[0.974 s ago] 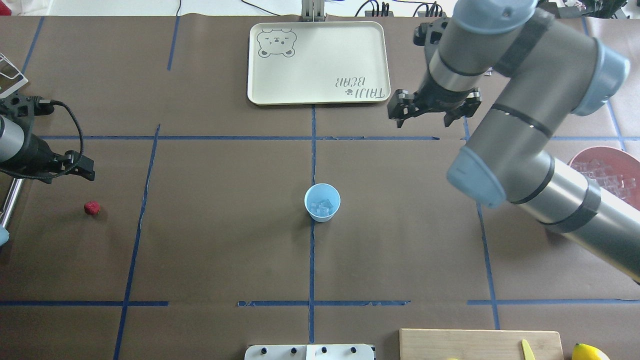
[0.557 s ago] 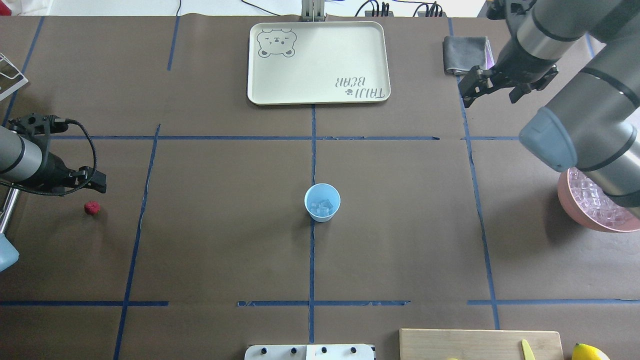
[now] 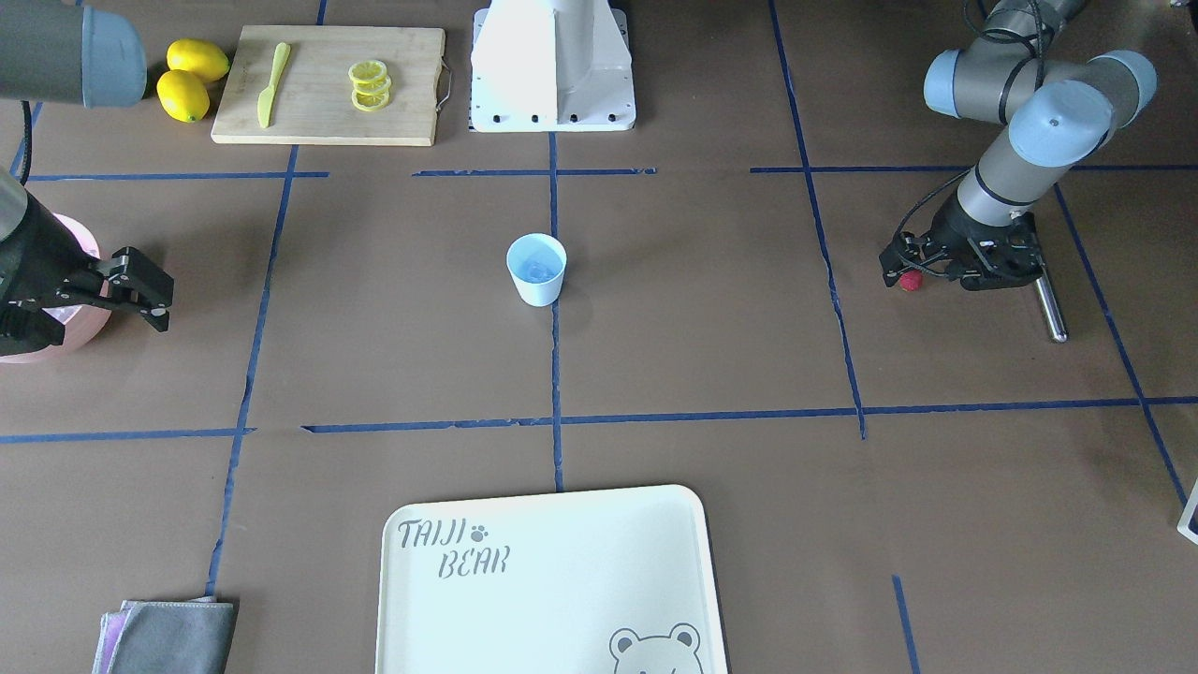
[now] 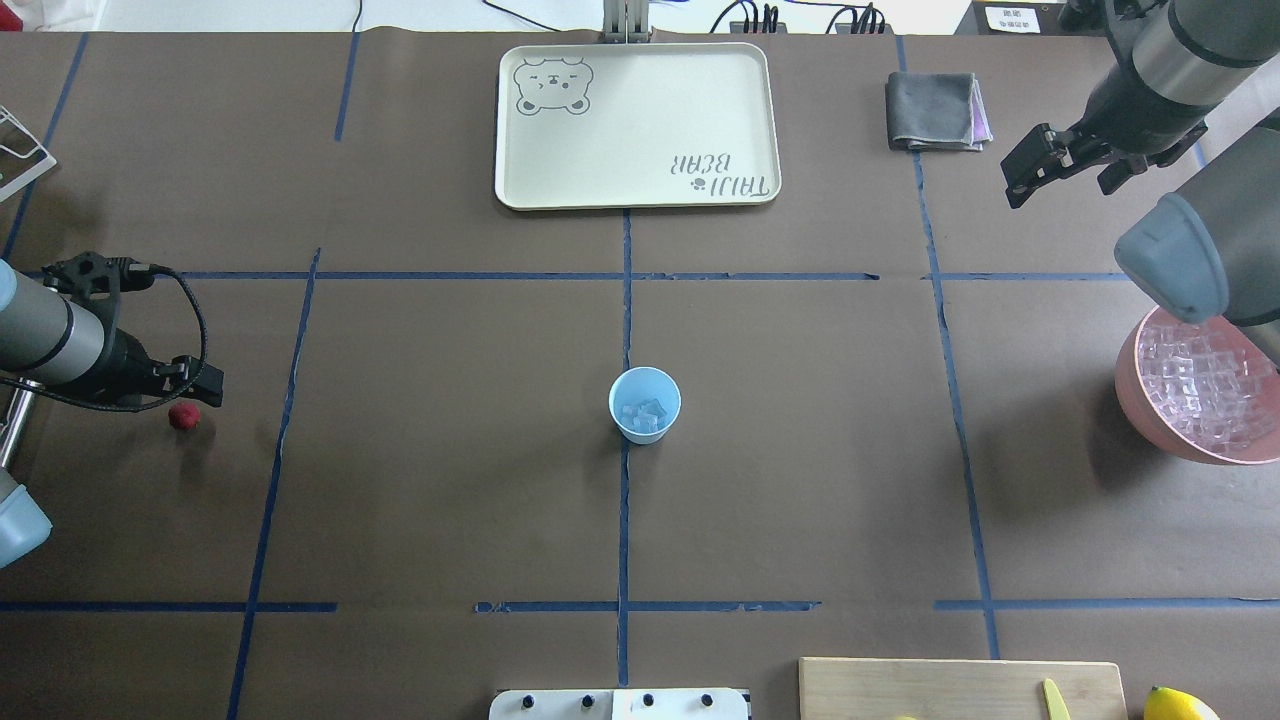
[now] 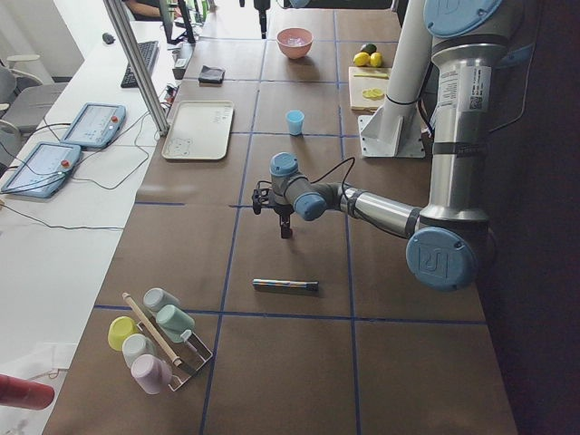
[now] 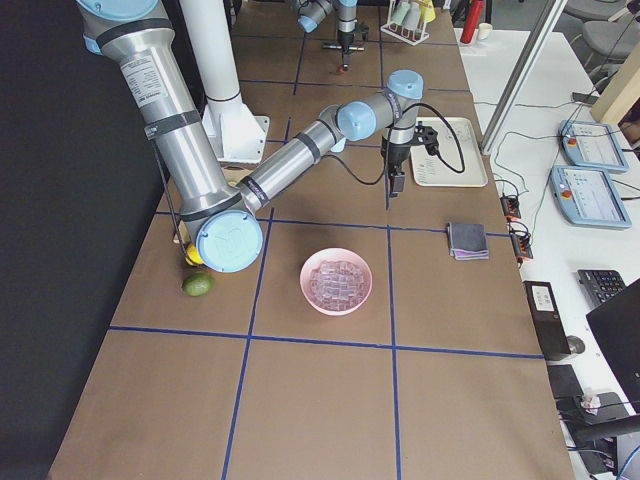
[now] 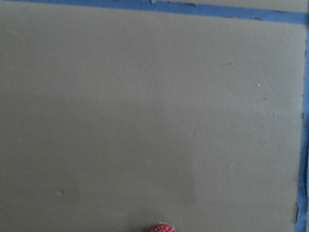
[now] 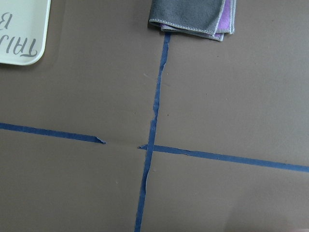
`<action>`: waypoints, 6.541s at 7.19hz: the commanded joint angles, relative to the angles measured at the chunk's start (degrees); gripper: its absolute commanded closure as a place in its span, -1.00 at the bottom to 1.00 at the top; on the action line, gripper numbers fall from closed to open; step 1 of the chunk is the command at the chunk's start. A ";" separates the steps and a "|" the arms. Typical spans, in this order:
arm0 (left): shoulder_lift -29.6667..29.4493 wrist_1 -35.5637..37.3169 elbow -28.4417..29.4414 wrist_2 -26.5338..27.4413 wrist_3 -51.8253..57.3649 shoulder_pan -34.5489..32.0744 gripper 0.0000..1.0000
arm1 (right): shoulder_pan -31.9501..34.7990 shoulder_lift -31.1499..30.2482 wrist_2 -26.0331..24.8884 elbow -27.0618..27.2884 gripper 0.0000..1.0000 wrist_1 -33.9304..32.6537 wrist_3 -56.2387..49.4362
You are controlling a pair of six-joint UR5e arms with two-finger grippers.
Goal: Mash ice and strawberries in cup
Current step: 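Lower the left gripper onto the red strawberry and grasp it, then carry the strawberry with the left gripper over the cup and release it, then withdraw the left gripper from the cup back toward its side, then lower the left gripper onto the stainless-steel rod and grasp it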
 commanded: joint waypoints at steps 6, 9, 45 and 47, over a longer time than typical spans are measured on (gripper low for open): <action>-0.07 0.05 1.36 -0.20 -0.29 0.49 0.28 | 1.07 -0.09 2.13 0.14 -0.98 0.09 -0.13; 0.10 0.75 -2.13 -2.38 -0.20 -0.03 0.99 | 1.33 -0.09 2.22 0.05 -0.98 0.00 -0.21; 3.17 21.69 -5.95 -7.41 33.66 -15.59 -1.00 | 29.37 -25.93 13.21 -9.79 -0.99 14.85 -32.73; 5.81 7.08 1.49 -7.41 28.83 -15.59 -1.00 | 29.37 -25.93 13.12 -9.79 -0.99 14.85 -32.73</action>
